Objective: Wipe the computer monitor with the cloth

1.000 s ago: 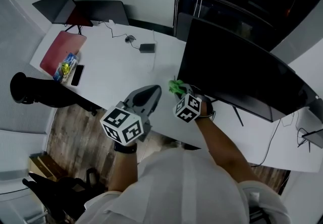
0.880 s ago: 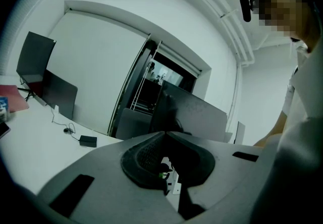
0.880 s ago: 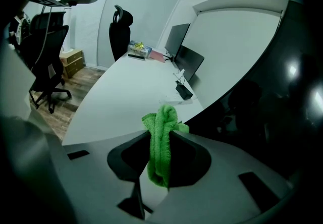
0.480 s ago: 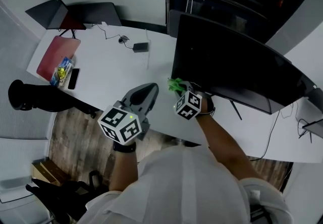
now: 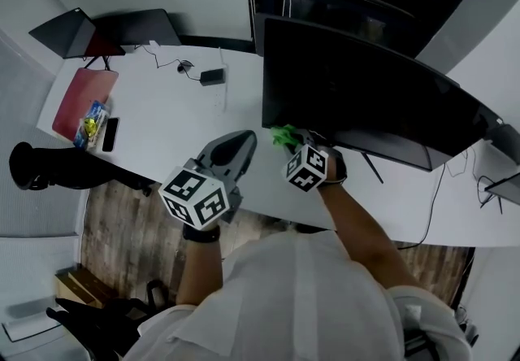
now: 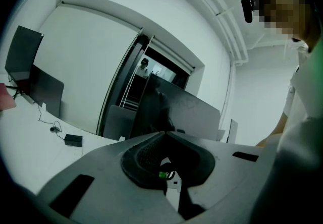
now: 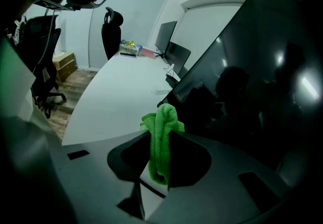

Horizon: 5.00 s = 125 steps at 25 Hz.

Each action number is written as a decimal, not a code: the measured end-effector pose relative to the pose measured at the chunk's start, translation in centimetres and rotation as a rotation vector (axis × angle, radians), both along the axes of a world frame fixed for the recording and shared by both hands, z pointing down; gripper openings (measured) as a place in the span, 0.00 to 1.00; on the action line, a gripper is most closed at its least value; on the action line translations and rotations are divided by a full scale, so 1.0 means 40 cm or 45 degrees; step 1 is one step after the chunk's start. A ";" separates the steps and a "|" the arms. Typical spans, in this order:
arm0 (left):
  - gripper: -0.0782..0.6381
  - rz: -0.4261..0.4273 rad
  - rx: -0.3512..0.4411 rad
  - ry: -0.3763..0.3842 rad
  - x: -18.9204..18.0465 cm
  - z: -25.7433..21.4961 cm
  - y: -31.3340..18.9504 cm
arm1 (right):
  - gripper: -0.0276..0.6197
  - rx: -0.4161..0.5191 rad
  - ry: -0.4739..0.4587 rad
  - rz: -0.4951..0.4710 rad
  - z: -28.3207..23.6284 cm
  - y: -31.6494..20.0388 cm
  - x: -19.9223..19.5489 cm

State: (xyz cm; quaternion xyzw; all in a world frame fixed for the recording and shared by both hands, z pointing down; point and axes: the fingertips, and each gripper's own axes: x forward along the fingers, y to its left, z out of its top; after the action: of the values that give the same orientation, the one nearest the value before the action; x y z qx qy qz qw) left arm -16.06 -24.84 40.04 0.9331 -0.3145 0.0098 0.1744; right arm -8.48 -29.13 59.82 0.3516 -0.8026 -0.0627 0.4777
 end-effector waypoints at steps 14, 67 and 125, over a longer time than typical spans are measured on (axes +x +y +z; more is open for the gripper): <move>0.13 0.163 0.001 -0.010 0.170 -0.002 0.025 | 0.16 0.003 -0.011 0.163 -0.005 0.069 0.189; 0.13 0.644 -0.060 -0.016 1.057 0.039 0.202 | 0.16 -0.132 -0.018 0.833 0.065 0.456 1.199; 0.13 0.683 -0.016 -0.045 1.183 0.006 0.287 | 0.16 0.690 -0.987 0.877 -0.702 0.349 1.376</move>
State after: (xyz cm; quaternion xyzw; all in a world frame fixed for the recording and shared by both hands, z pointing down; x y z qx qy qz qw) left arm 31.26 -13.37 40.30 0.9816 -0.0590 0.0739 0.1660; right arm 46.56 -15.16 31.75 0.6991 -0.7137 0.0265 0.0352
